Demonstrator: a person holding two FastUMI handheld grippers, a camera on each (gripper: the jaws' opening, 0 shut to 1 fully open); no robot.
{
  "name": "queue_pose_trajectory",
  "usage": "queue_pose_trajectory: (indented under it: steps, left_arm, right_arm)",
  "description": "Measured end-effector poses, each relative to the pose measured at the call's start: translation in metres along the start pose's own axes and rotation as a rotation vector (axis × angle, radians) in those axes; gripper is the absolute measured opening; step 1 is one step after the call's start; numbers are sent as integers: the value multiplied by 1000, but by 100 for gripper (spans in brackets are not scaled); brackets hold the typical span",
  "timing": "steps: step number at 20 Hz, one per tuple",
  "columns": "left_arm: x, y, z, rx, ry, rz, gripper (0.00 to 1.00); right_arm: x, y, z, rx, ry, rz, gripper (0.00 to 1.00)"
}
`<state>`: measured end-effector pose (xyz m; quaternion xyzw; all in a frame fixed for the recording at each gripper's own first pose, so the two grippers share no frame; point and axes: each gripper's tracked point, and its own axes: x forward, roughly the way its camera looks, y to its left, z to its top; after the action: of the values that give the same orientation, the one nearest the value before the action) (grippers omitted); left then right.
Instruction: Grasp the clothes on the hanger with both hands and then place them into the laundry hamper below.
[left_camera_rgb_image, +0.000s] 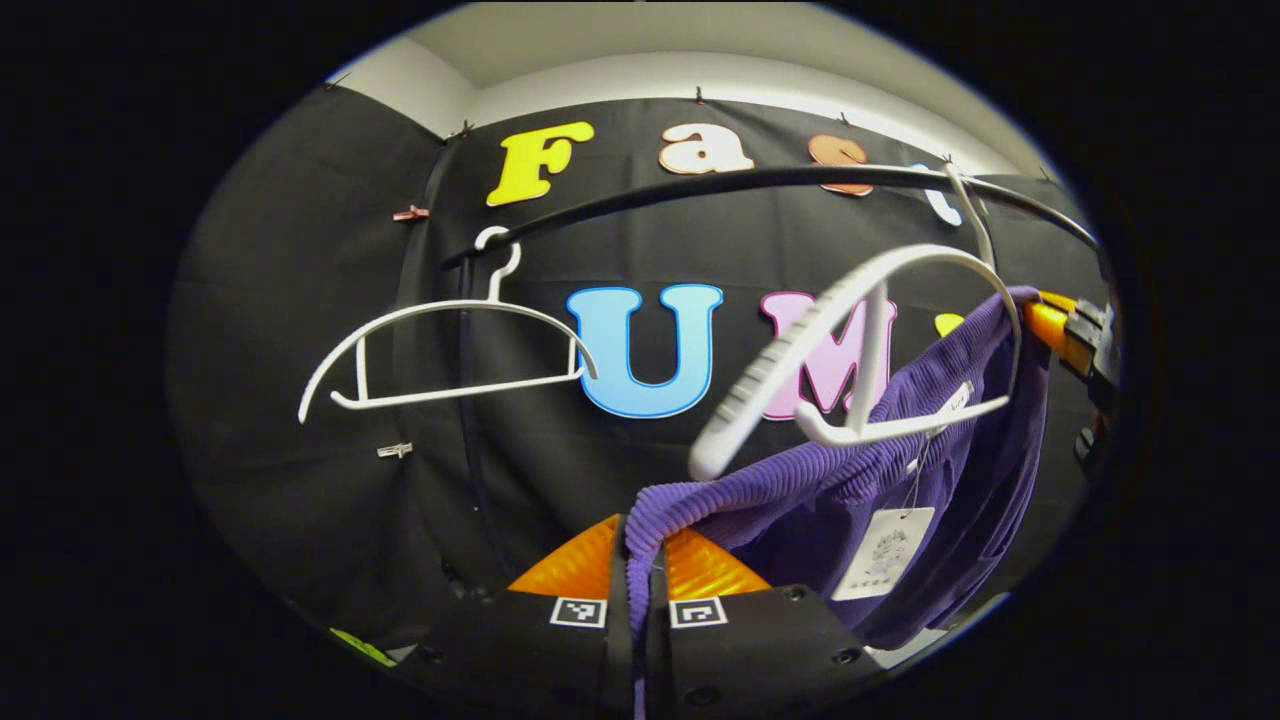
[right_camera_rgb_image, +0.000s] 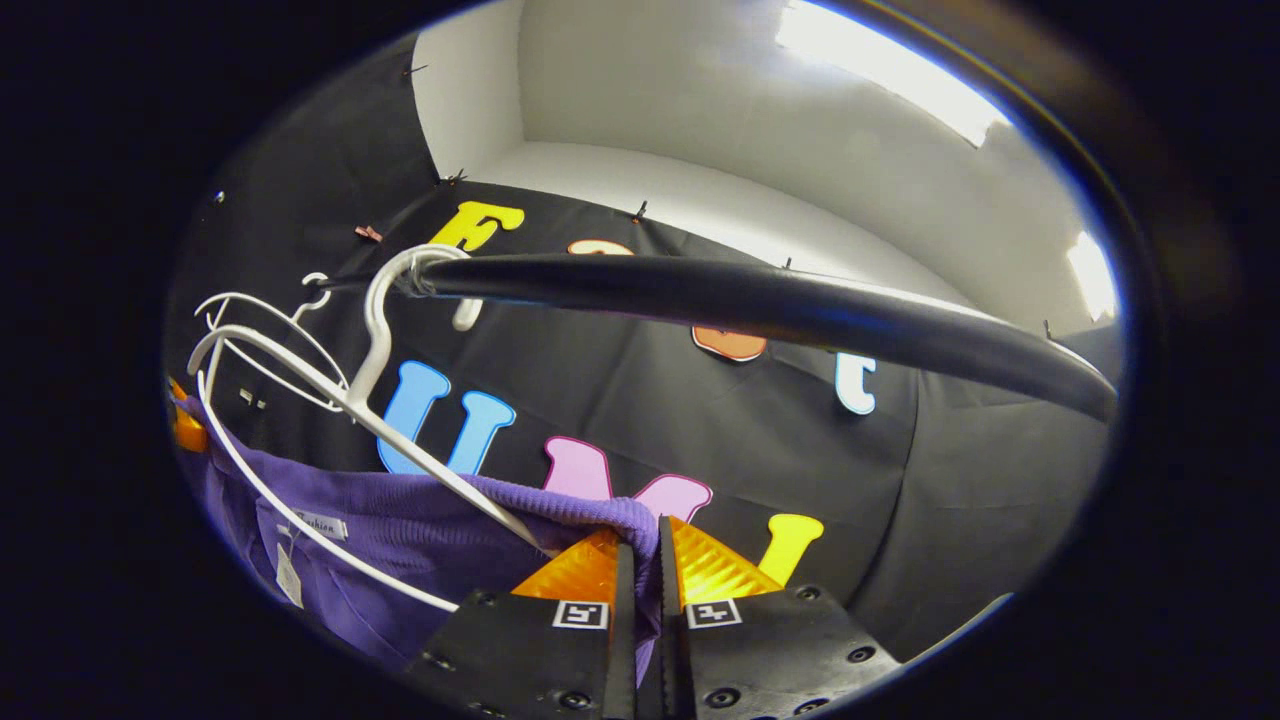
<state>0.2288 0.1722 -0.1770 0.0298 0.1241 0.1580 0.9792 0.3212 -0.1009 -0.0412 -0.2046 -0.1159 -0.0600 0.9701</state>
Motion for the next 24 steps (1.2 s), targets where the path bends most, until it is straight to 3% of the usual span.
queue_pose_trajectory:
  steps: [2,5,9,12,15,18,24]
  left_arm:
    - [-5,-33,-7,5,9,-60,9]
    - [2,-83,-5,-67,16,-170,8]
    - [-14,-119,-20,-92,49,-244,9]
    - [-18,-136,-37,-104,88,-288,9]
    - [-28,-151,-50,-130,128,-315,9]
    - [-41,-153,-49,-117,112,-328,8]
    - [-63,-118,-52,-116,117,-263,8]
  right_arm:
    - [-5,-21,-26,-25,66,-61,13]
    - [-13,-44,-67,-42,183,-125,13]
    - [-48,-31,-90,-69,254,-92,13]
    - [-65,-29,-131,-131,364,-80,13]
    - [-80,-21,-158,-24,447,-69,14]
    - [-97,0,-148,98,440,-3,14]
    - [-133,110,-88,336,411,304,14]
